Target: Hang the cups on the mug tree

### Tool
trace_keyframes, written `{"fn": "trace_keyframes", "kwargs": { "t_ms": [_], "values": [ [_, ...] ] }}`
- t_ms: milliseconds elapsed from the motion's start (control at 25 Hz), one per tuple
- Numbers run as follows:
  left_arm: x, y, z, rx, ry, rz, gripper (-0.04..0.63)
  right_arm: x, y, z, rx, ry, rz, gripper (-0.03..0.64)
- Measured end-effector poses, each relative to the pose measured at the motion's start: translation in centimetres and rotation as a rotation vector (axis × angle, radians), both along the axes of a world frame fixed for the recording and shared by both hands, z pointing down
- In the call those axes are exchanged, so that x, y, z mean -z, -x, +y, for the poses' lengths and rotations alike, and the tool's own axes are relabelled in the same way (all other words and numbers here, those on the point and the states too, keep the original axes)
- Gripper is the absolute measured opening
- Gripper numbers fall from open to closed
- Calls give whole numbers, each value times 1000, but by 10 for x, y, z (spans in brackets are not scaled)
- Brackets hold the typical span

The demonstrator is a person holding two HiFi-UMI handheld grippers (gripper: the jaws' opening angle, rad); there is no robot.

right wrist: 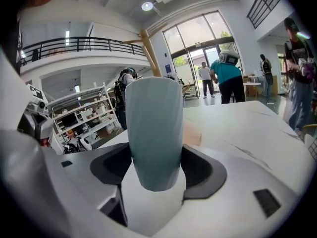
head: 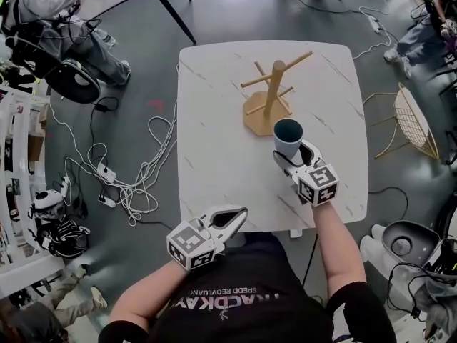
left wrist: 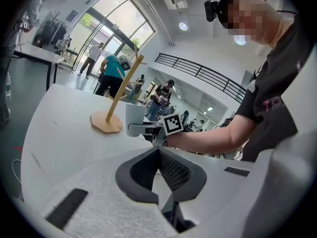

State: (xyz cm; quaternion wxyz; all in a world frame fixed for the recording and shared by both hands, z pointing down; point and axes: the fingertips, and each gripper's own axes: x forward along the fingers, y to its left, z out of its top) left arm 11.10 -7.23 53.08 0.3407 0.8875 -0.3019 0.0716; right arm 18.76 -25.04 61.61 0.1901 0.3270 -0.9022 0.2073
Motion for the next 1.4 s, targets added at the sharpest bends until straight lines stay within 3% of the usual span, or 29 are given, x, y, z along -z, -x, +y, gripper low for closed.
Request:
{"fn": "trace_keyframes", "kwargs": {
  "t_ms": [240,480,800,1160,1400],
  "values": [
    [8,4,-2,-14,-31,15,-6,25,-2,12,27,57,40,308],
    [16,4,-2,-38,-65,38,-6,60,-1,22,121,150,91,308],
    [29,5,3,-63,-99,57,-6,88,-3,23,236,420,155,310],
    [43,4,7,-83,-163,35,-6,104,-12,4,264,468,364,308],
    [44,2,8,-71,-165,48,-6,116,-13,9,307,557,422,308]
  ]
}}
